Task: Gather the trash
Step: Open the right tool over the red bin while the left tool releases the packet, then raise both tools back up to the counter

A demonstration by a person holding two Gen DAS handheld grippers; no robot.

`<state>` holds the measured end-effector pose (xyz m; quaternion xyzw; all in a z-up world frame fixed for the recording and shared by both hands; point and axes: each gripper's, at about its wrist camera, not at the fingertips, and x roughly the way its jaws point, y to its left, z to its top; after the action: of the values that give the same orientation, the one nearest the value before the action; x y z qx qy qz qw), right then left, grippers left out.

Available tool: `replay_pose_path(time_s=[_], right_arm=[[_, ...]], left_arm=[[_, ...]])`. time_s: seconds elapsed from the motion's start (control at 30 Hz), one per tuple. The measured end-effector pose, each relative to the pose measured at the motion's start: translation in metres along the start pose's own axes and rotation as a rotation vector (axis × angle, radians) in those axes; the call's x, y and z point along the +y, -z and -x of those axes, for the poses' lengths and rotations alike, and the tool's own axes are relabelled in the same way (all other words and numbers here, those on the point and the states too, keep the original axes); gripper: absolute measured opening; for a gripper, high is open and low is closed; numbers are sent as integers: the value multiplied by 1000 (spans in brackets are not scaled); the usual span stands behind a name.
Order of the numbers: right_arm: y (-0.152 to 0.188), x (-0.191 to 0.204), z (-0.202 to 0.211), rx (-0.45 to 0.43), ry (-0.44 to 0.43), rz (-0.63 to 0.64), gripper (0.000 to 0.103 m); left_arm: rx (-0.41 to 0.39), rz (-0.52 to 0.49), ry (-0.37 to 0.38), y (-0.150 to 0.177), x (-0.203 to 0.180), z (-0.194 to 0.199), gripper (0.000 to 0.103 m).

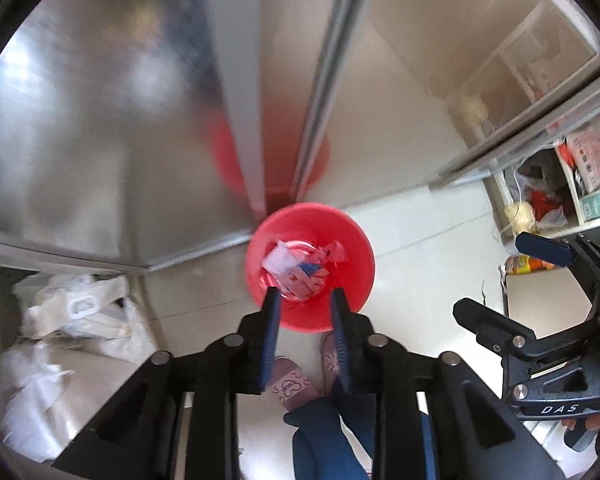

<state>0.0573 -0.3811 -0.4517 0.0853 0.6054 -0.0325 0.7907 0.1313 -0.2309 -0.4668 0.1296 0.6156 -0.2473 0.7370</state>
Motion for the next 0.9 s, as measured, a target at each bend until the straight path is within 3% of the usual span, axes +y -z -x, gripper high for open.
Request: replay_pose_path(time_s=[0.2,0.4,0.5,0.57,0.6,0.73,0.9], right_arm=[[-30,32,97,-64,-18,93,99],[-58,63,188,-154,-39,211,99],[-70,78,222,-192,-36,274,99],[-77,87,241,-217,-48,303,99],[-80,93,248,-223,-57,313,99],[-98,112,270,-254,-97,362,99],[-125,143,284,-286,-127,448,99]], left_arm=[[-81,64,-50,-7,13,114,25],[-170,165,-97,-10,27,221,36],[-213,228,-112,-7,36,260,47],[-230,253,-115,-6,41,279,68],[-242,264,-127,-6,44,289,72],[-304,306,-201,-7,60,326,83],[-349,361,-256,-20,100,359,84]])
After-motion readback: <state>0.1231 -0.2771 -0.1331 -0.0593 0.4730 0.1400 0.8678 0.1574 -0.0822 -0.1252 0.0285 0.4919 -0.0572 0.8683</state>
